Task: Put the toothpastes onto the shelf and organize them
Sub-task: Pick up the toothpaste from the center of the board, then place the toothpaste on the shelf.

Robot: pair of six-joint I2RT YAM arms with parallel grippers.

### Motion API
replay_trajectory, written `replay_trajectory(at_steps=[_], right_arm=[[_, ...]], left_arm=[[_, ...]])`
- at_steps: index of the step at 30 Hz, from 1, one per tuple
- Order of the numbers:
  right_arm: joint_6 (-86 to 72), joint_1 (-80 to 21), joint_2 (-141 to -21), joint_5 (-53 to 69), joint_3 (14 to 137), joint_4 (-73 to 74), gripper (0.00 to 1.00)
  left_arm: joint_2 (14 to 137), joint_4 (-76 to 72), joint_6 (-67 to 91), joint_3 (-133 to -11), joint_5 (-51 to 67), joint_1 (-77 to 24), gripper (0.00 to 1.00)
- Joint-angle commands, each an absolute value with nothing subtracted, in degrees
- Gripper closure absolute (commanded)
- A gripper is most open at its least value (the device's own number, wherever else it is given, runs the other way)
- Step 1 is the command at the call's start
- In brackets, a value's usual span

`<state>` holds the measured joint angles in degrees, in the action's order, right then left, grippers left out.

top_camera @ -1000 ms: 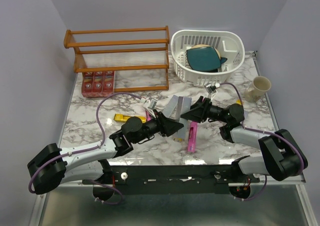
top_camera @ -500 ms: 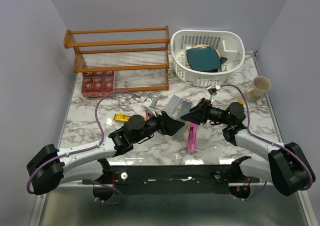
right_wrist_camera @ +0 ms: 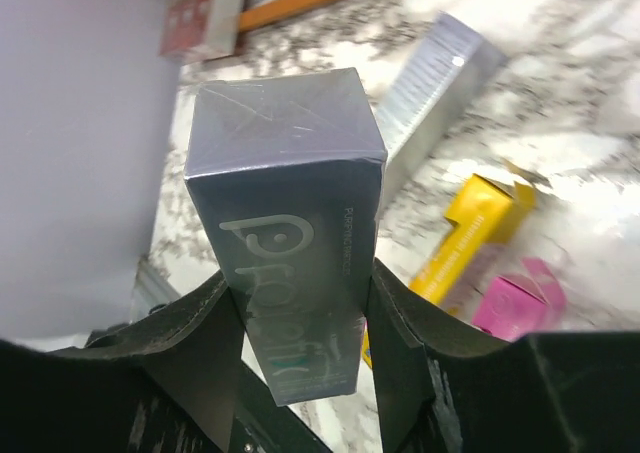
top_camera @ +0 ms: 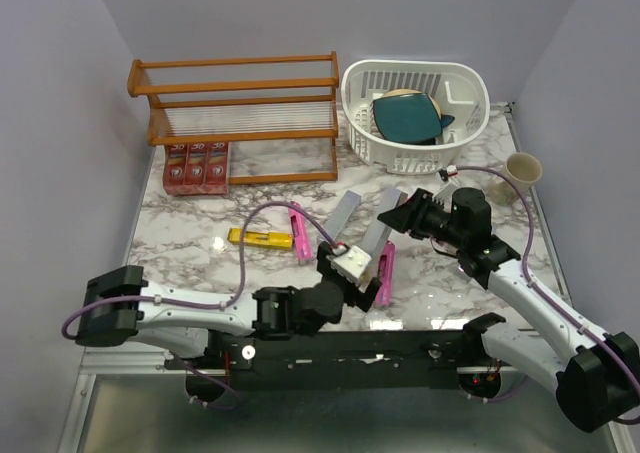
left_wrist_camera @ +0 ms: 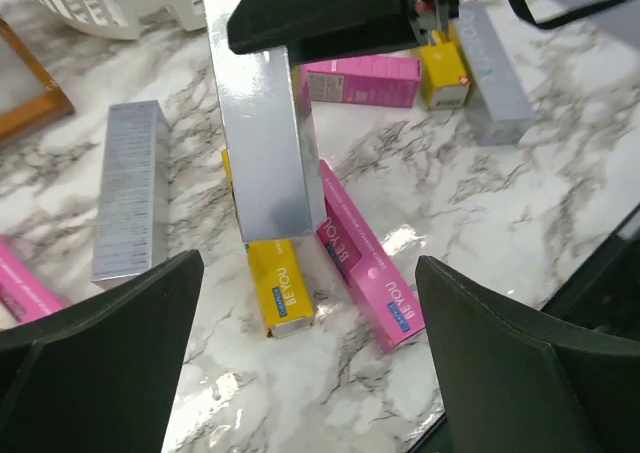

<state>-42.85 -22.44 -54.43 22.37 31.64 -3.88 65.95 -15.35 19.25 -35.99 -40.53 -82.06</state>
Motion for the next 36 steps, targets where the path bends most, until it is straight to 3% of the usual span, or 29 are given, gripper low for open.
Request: replay_trajectory(at_steps=[1, 14, 19, 21, 36], right_arm=[[-44.1, -22.5, -53.1, 13.1, 35.5, 8.7, 0.9], [-48.9, -22.5, -55.4, 14.9, 39.7, 16.2, 0.94], [-49.6, -22.4, -56.2, 16.4, 41.1, 17.2, 0.94], [-49.7, -22.5, -57.1, 17.5, 41.9, 17.3, 0.94], [-49.1, -22.4, -59.9, 23.6, 44.2, 21.1, 0.94]], left_arm=[[75.5, -24.9, -2.5, -40.3, -63.3, -90.3, 0.01], [104.4, -67.6, -49.5, -52.7, -79.7, -93.4, 0.01], [116.8, -94.4, -78.0, -60.6, -84.5, -93.5, 0.01], [121.1, -96.9, -86.1, -63.4, -86.9, -93.3, 0.01], [123.1, -96.9, -85.7, -64.2, -92.2, -91.4, 0.01]])
